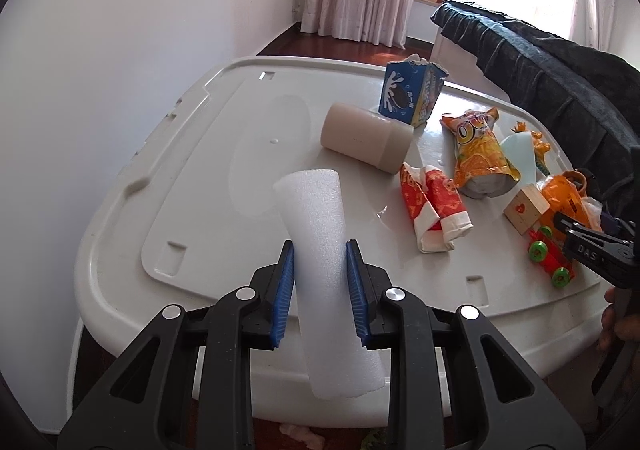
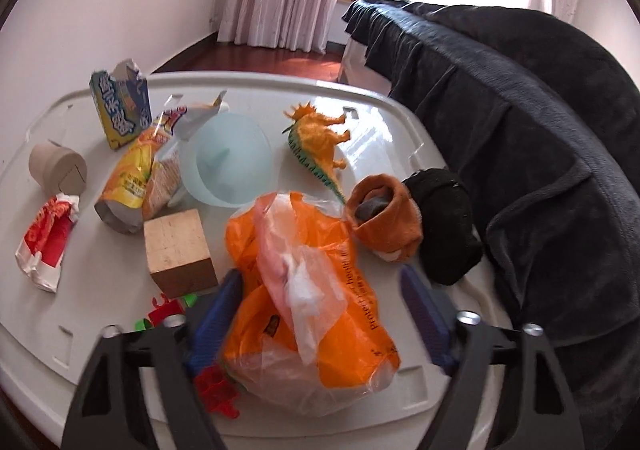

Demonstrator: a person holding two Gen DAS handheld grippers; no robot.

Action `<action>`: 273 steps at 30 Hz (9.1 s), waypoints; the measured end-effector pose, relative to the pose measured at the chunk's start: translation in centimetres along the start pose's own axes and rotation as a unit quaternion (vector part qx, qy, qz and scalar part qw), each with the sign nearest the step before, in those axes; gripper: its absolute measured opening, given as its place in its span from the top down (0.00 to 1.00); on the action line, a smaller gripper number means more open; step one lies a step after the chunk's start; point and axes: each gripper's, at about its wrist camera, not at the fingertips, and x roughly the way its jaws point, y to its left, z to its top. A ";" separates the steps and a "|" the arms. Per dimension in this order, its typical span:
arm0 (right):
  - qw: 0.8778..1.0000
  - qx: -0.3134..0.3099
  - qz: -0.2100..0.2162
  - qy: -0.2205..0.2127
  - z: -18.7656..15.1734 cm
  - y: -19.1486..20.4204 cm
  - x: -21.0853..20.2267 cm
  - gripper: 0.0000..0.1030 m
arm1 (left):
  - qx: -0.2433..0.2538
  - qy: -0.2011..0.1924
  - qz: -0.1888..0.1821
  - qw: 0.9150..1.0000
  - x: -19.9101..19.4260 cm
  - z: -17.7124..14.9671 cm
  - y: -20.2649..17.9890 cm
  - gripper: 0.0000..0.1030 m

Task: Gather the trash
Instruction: 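Grasp the orange plastic bag with the right tool, then drop the foam tube into the bin with the left tool while the right tool drops the orange bag, then grasp the red-white paper packet with the left tool, then grasp the wooden block with the right tool, then drop the paper packet into the bin with the left tool while the right tool drops the block, then grasp the red toy car with the right tool, then grasp the beige cardboard tube with the left tool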

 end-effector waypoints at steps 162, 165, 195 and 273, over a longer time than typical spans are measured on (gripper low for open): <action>0.991 -0.042 0.107 0.063 -18.6 8.4 -16.3 0.27 | 0.038 0.116 -0.033 0.992 -7.6 -14.0 1.8 0.30; 0.994 -0.038 0.092 0.044 -18.2 7.8 -16.7 0.26 | 0.033 0.115 -0.029 0.992 -7.5 -13.7 2.0 0.29; 0.995 -0.060 0.061 -0.052 -4.7 5.0 -8.7 0.25 | 0.059 0.031 -0.054 0.996 -8.1 -8.2 -1.0 0.29; 0.976 -0.031 0.180 -0.116 0.0 1.6 -9.0 0.64 | -0.093 0.024 0.049 0.994 10.3 8.3 -3.4 0.52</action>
